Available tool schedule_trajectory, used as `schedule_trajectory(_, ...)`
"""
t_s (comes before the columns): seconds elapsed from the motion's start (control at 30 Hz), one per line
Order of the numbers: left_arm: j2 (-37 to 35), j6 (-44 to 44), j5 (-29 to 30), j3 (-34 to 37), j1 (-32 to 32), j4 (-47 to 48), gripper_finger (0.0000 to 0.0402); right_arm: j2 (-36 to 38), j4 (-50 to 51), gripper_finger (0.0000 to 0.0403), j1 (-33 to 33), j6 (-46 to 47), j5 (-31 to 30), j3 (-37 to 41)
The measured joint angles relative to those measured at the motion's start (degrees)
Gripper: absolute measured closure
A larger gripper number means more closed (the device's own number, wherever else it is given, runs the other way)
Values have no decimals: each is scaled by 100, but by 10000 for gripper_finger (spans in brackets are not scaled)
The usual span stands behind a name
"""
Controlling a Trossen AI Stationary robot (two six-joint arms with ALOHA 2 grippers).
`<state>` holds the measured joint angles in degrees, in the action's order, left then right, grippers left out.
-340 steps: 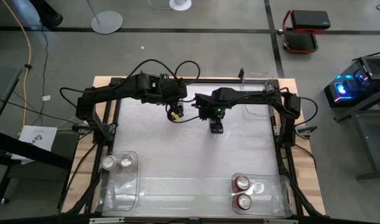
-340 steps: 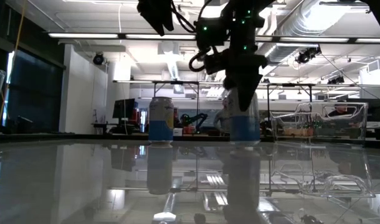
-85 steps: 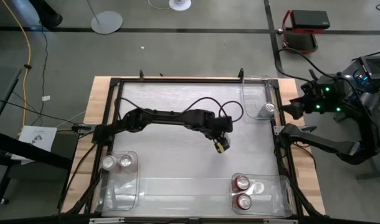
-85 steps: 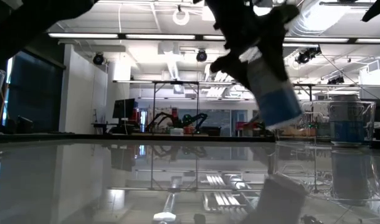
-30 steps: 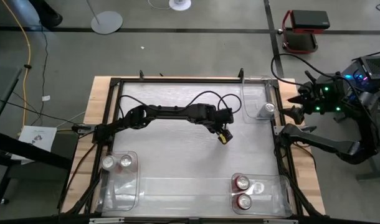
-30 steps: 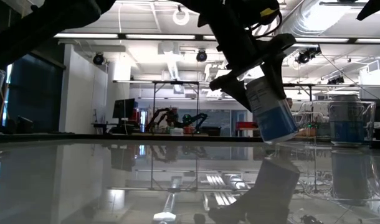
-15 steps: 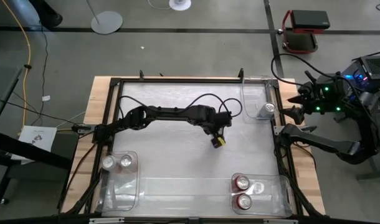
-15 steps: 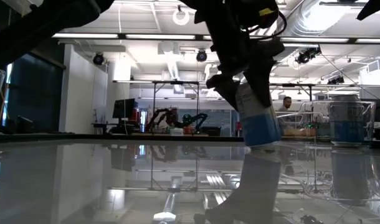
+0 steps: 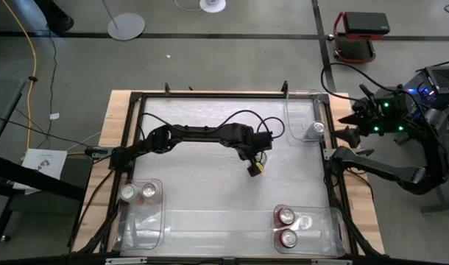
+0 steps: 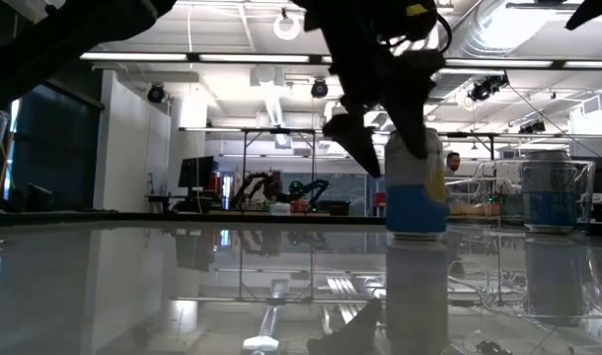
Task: Sort soda cans
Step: Put the blue-white soda can into the top transparent bin
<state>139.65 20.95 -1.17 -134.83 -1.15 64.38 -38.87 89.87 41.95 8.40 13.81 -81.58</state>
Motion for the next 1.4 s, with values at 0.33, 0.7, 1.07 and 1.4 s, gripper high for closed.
schedule_trajectory(0.33, -613, -167, 820, -19, 714, 1381, 29, 0, -1505, 50, -2, -1348, 2711, 1664)
schedule_trajectory(0.7, -644, 1201, 903, -19, 1730, 1332, 36, -605, -4298, 50, -900, -1440, 2362, 2699)
schedule_trajectory(1.07, -994, 3332, 1992, -11, 2511, 1482, 37, -2338, -4524, 50, -2626, -1867, 691, 2691)
schedule_trajectory(1.4, -2279, 3665, 3497, 298, 2661, 2569, 37, -3401, -5246, 50, -3714, -1437, -761, 2689)
